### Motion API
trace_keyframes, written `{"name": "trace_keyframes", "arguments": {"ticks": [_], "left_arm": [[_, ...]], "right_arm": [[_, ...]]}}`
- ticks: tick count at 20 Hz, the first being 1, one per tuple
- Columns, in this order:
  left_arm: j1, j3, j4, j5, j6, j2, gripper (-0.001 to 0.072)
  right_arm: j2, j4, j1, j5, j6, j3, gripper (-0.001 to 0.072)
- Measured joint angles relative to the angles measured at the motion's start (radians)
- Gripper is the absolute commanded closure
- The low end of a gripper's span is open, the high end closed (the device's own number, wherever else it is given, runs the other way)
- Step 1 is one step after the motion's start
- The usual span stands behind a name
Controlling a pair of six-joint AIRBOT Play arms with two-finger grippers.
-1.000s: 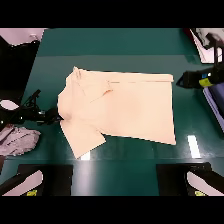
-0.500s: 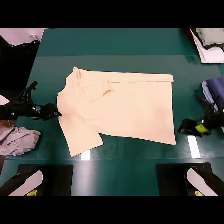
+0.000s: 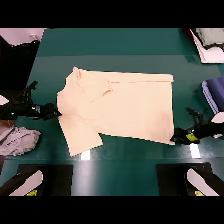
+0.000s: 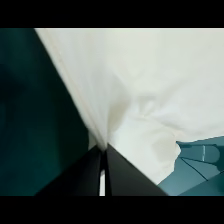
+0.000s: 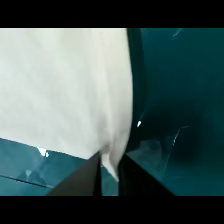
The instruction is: Fold the shirts.
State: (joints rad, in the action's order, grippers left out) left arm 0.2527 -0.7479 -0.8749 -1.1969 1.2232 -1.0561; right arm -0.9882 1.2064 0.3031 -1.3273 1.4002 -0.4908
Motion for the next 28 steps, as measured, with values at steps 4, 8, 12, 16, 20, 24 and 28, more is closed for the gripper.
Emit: {"name": "trace_keyframes", "arguments": {"ticks": [4, 8, 12, 16, 20, 24, 28], "left_arm": [[0.000, -0.004, 0.009, -0.020, 0.000, 0.011, 0.0684], [0.000, -0.114, 0.072, -0.030, 0.002, 0.068, 0.0684], [-0.001, -0.407, 0.172, -0.048, 0.005, 0.138, 0.0684], [0.000, -0.798, 0.226, -0.045, 0.006, 0.187, 0.0684], [0.000, -1.177, 0.246, -0.007, 0.008, 0.202, 0.0684], [0.000, -1.395, 0.248, 0.029, 0.013, 0.207, 0.0684], [0.000, -1.412, 0.174, 0.038, 0.062, 0.207, 0.0684]], "right_arm": [[-0.033, -0.010, -0.082, 0.016, -0.002, -0.019, 0.0699], [0.059, -0.064, -0.146, 0.060, 0.014, -0.182, 0.0701], [0.185, -0.145, -0.167, 0.187, 0.034, -0.491, 0.0701], [0.264, -0.172, -0.174, 0.300, 0.038, -0.845, 0.0702], [0.291, -0.139, -0.175, 0.320, 0.044, -1.157, 0.0702], [0.279, 0.041, -0.175, 0.229, 0.101, -1.384, 0.0702], [0.193, 0.258, -0.175, 0.039, 0.154, -1.555, 0.0702]]}}
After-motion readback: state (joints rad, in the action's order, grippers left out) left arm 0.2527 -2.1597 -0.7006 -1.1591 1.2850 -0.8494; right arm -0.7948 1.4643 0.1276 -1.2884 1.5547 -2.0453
